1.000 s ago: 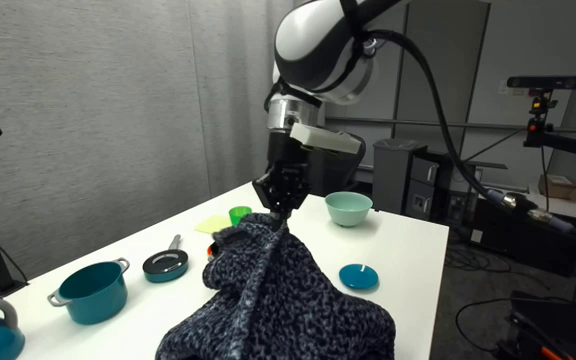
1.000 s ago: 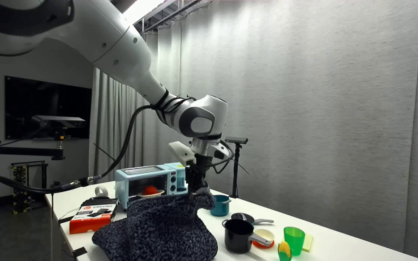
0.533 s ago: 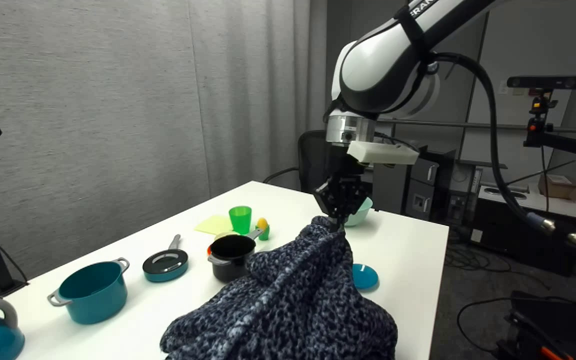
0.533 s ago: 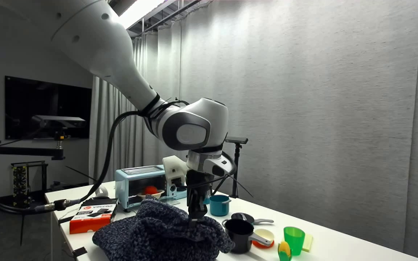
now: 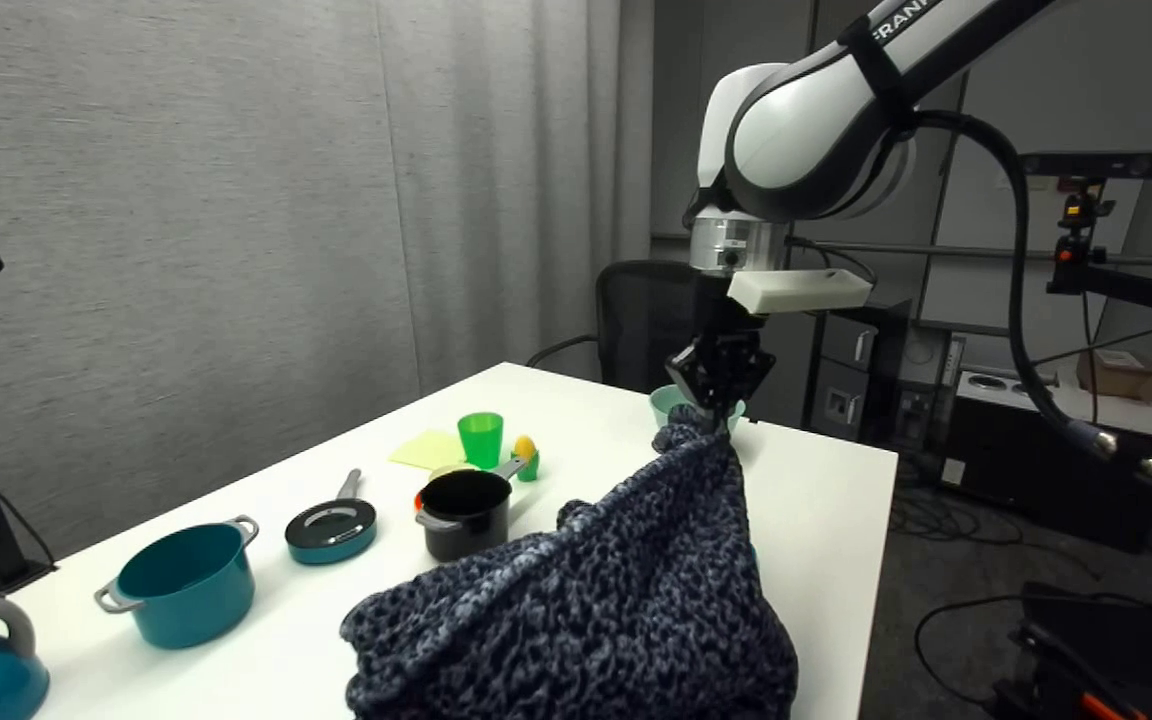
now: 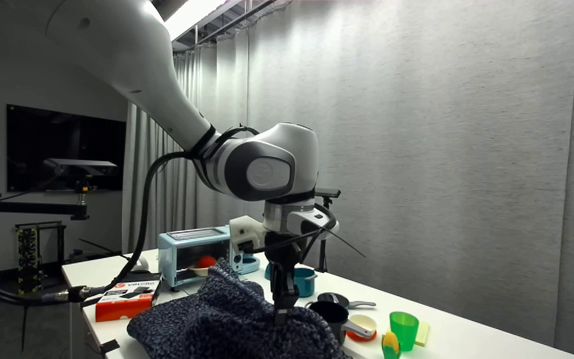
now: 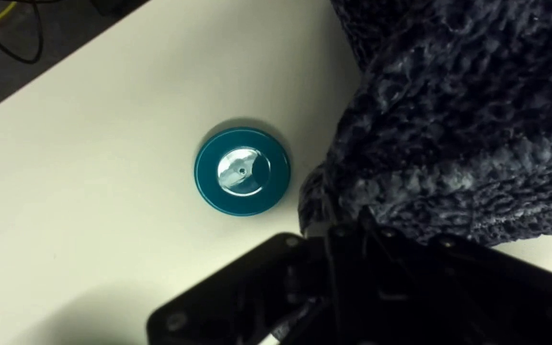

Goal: Unfold the blanket

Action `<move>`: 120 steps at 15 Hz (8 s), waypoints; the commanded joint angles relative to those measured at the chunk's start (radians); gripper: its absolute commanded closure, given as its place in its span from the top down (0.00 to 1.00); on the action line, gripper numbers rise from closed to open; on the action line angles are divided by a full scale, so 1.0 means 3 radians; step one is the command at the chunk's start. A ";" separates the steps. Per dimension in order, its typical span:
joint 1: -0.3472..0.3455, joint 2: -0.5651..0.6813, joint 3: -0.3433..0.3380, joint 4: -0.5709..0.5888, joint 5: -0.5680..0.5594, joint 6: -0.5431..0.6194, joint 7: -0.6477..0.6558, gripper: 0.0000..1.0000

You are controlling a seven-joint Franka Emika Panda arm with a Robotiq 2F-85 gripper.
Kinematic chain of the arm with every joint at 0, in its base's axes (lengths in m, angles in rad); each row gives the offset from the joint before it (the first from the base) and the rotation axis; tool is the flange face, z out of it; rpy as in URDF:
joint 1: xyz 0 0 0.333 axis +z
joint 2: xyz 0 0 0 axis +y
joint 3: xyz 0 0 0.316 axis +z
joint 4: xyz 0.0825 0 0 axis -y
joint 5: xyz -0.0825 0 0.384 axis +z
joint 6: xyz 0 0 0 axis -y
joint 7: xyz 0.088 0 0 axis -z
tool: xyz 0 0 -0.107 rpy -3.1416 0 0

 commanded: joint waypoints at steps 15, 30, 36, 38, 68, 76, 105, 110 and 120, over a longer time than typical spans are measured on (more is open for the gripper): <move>-0.0271 -0.0058 -0.0176 -0.0173 0.0220 0.0529 -0.0166 0.31; 0.0330 0.1388 0.0954 0.1596 0.1103 0.0603 -0.1330 1.00; 0.0376 0.1964 0.1135 0.2553 0.0909 -0.0704 -0.1339 1.00; 0.0449 0.2060 0.1074 0.2874 0.0702 -0.1203 -0.1314 1.00; 0.0986 0.2511 0.0978 0.3198 -0.0183 -0.1380 -0.1391 0.75; 0.0986 0.2449 0.0937 0.3159 -0.0228 -0.1401 -0.1378 0.19; -0.0112 -0.0320 0.0111 -0.0799 0.1275 0.1231 -0.0469 0.03; -0.0240 -0.0339 -0.0089 -0.0646 0.0903 0.1045 -0.0285 0.03; -0.0324 0.0075 -0.0212 0.0426 -0.0309 -0.0558 -0.0322 0.03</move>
